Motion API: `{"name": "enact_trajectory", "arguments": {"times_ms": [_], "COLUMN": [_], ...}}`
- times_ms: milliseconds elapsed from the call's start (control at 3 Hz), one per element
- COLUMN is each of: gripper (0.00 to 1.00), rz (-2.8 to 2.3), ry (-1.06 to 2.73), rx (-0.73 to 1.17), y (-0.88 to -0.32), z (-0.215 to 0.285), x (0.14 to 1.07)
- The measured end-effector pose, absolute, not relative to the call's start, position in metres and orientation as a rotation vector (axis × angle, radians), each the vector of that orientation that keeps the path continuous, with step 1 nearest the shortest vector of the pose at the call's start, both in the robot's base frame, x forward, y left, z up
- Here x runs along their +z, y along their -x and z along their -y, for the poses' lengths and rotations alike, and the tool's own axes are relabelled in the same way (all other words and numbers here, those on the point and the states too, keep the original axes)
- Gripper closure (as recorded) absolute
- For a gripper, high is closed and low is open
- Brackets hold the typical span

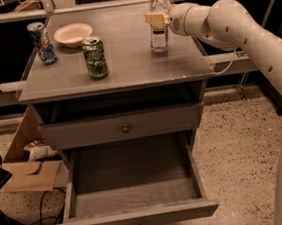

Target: Pick blue plastic bottle from middle drawer and place on counter

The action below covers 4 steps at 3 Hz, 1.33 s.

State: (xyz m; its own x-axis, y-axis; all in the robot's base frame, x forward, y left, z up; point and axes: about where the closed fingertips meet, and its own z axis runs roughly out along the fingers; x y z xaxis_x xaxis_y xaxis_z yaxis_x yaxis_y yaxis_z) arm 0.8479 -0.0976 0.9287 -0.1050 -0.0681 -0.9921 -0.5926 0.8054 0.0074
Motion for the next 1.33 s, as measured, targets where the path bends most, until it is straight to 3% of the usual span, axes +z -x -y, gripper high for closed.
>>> {"name": "enact_trajectory", "arguments": {"times_ms": [333,667,1333], "gripper": [0.11,0.00,0.00], "rz": [-1.635,-1.635,-1.616], "ry": [0.531,0.531,0.509], "rx": [0.479,0.479,0.467], "y": [-0.848,-0.848,-0.842], "z": [0.098,0.097,0.122], "x": [0.929,0.929,0.944]}}
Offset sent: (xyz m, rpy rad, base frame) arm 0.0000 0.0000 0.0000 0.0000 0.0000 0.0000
